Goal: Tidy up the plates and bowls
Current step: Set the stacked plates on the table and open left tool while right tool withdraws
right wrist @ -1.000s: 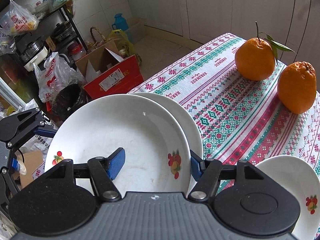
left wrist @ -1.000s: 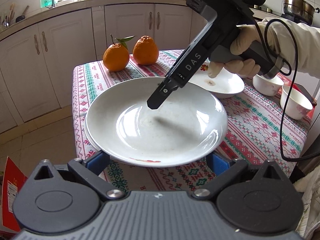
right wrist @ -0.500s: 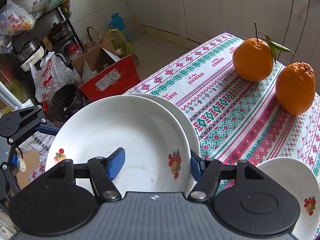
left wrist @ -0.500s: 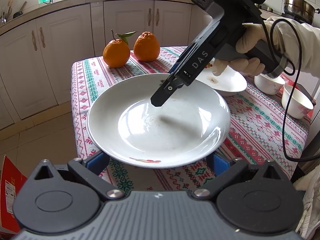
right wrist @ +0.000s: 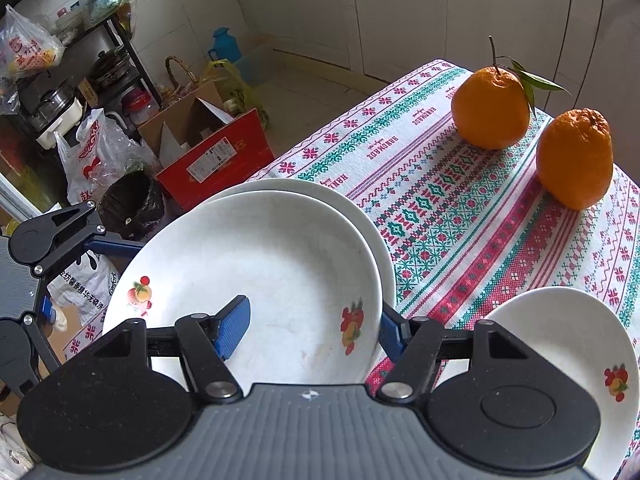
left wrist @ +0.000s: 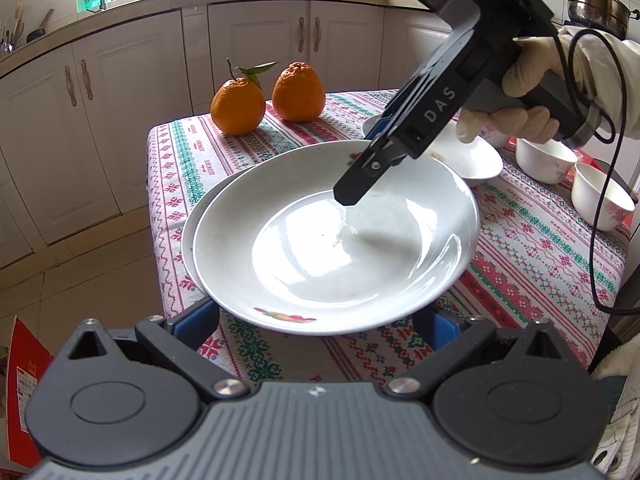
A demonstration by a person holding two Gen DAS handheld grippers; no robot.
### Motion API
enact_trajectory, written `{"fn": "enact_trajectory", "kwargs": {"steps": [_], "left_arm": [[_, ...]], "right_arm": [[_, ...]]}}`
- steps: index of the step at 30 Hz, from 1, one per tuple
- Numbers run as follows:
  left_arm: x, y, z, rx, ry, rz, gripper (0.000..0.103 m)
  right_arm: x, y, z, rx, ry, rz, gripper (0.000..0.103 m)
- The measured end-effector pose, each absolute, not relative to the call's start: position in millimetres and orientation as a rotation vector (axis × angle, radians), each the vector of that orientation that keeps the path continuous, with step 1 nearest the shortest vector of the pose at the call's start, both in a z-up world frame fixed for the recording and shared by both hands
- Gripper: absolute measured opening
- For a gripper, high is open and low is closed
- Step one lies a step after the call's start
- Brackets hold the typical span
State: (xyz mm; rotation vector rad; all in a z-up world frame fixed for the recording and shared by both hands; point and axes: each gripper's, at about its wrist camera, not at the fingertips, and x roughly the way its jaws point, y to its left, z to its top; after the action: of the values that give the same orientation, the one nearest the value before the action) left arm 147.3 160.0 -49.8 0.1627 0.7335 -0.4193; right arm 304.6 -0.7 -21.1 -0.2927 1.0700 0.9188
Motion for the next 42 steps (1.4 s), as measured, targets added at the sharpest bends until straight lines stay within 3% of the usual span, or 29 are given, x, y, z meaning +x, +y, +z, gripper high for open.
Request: {"fn": "enact_trajectory", "kwargs": {"steps": [25, 28, 33, 42], "left_arm": [[142, 156, -54, 0.173, 0.705, -0.399, 0.102], [138, 153, -51, 0.183, 0.695, -0.394, 0.102], [125, 145, -41, 0.193, 0.659, -0.366, 0.102], [103, 119, -27, 0.172, 0.599, -0.334, 0.102]], "right_arm": [[285, -4, -16, -0.342, 1.023, 0.794, 0.075], [275, -7, -7, -0.339, 0.988, 0.79, 0.082], [247, -22, 7, -0.312, 0.892, 0.756, 0.103], [185, -62, 15, -0.247, 0.756, 0.631, 0.103]]}}
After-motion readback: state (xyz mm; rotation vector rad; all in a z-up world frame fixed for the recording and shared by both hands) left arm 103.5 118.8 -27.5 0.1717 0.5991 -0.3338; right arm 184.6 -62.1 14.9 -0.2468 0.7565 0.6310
